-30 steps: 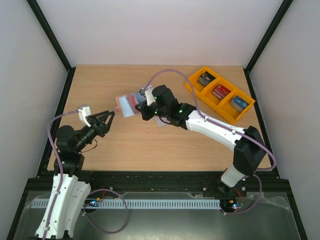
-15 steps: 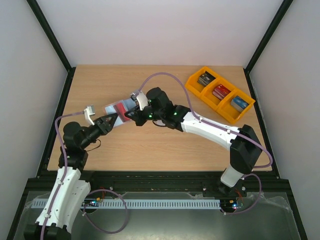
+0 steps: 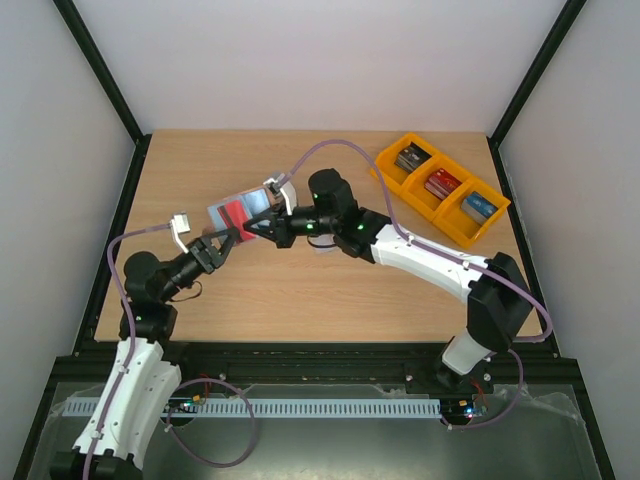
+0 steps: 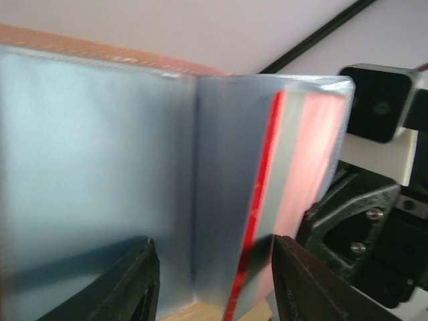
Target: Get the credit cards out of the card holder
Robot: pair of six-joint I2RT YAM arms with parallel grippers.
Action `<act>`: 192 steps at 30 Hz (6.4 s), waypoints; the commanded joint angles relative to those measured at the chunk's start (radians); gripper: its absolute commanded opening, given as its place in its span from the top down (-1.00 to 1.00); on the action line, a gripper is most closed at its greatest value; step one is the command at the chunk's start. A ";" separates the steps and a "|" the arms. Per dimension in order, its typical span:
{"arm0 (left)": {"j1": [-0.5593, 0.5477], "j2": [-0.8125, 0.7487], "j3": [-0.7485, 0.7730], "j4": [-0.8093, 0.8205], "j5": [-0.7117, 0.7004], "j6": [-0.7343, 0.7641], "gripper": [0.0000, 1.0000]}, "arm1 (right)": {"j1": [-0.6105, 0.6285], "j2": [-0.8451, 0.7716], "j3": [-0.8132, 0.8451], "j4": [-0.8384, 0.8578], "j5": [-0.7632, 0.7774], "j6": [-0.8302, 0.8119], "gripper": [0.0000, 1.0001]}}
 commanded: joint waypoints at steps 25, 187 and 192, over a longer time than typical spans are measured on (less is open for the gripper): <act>-0.043 -0.086 0.200 -0.148 0.268 0.680 0.95 | -0.125 -0.171 -0.101 -0.079 -0.121 -0.265 -0.97; -0.043 -0.322 0.267 -0.456 0.035 1.636 0.95 | -0.165 -0.090 -0.075 -0.231 0.058 -0.417 -0.48; -0.044 -0.200 0.278 -0.282 0.230 0.943 0.95 | -0.130 -0.360 -0.297 0.140 -0.073 -0.511 -0.70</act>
